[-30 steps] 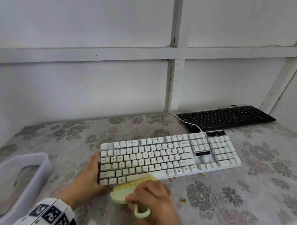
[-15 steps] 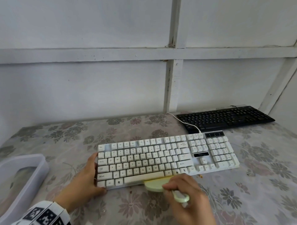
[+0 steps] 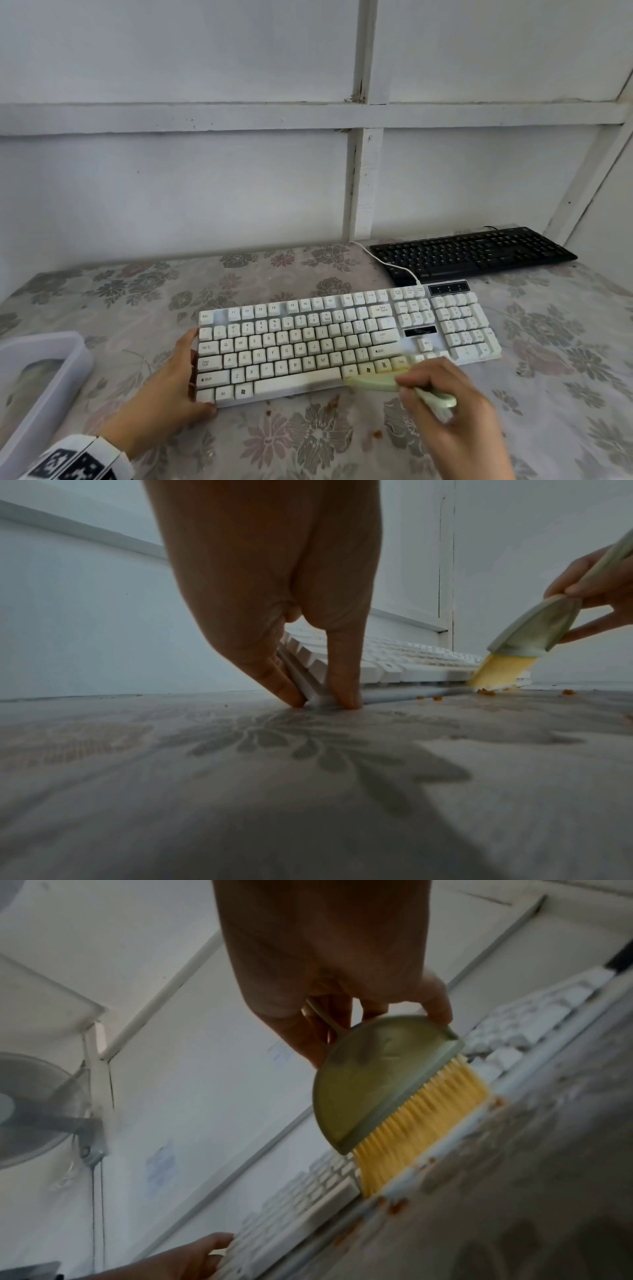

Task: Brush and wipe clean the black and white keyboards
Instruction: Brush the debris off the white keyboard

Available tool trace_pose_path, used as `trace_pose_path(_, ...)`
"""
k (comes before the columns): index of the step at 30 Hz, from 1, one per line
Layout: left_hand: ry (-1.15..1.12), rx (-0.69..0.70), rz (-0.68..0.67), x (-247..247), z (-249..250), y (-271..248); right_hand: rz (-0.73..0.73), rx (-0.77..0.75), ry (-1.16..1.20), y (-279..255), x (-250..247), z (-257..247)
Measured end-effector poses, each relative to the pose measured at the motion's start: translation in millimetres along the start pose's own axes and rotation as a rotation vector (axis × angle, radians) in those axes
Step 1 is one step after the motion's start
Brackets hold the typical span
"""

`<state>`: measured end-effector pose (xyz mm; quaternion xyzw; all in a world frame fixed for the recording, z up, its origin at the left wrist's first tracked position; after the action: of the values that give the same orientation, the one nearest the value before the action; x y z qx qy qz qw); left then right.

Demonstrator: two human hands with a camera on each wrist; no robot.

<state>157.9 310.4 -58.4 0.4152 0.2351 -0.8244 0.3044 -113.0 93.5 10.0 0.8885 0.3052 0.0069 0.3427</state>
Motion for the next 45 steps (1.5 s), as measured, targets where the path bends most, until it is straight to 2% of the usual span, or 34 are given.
trace_pose_path(3,0.001,-0.015,-0.009,1.2,-1.5,-0.6,-0.012,-0.042,-0.008,-0.7,3.2,-15.2)
trace_pose_path(8,-0.032,-0.019,-0.002,1.4,-2.0,0.7,-0.129,-0.114,-0.026,-16.8,69.2,-39.0)
trace_pose_path(12,-0.051,-0.004,0.006,0.0,-2.0,0.8,-0.134,-0.122,-0.061,-19.4,85.1,-33.0)
trace_pose_path(16,-0.041,0.004,-0.001,0.3,-0.3,0.0,-0.107,-0.052,-0.037,-10.0,48.2,-11.4)
trace_pose_path(21,-0.046,0.018,0.011,0.6,-1.1,0.4,0.037,-0.032,-0.001,4.9,-15.2,-9.4)
trace_pose_path(24,-0.045,0.036,0.027,-0.4,-0.1,1.1,-0.031,0.012,0.152,8.5,-9.4,-14.6)
trace_pose_path(27,-0.049,0.046,0.034,-1.8,2.0,1.7,-0.104,0.043,0.167,7.6,0.2,-7.5)
trace_pose_path(34,-0.063,0.061,0.048,-2.0,0.7,1.2,0.002,0.098,0.083,14.6,-51.1,12.2)
trace_pose_path(40,-0.049,0.078,0.073,-5.4,4.5,1.0,-0.05,0.107,0.08,16.6,-50.0,10.8)
trace_pose_path(45,-0.027,0.075,0.086,-7.1,4.4,0.4,0.051,0.124,-0.036,22.6,-85.9,13.9)
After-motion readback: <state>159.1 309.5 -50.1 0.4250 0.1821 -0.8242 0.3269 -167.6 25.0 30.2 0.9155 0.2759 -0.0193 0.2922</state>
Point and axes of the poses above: each hand's wrist, its own y-axis towards the middle knuckle, its own x-axis out of the palm, z = x × y, the point moved 8 cm from there along y, towards the middle knuckle, and after that the axes turned 13 degrees about y, right-handed, at the moved point
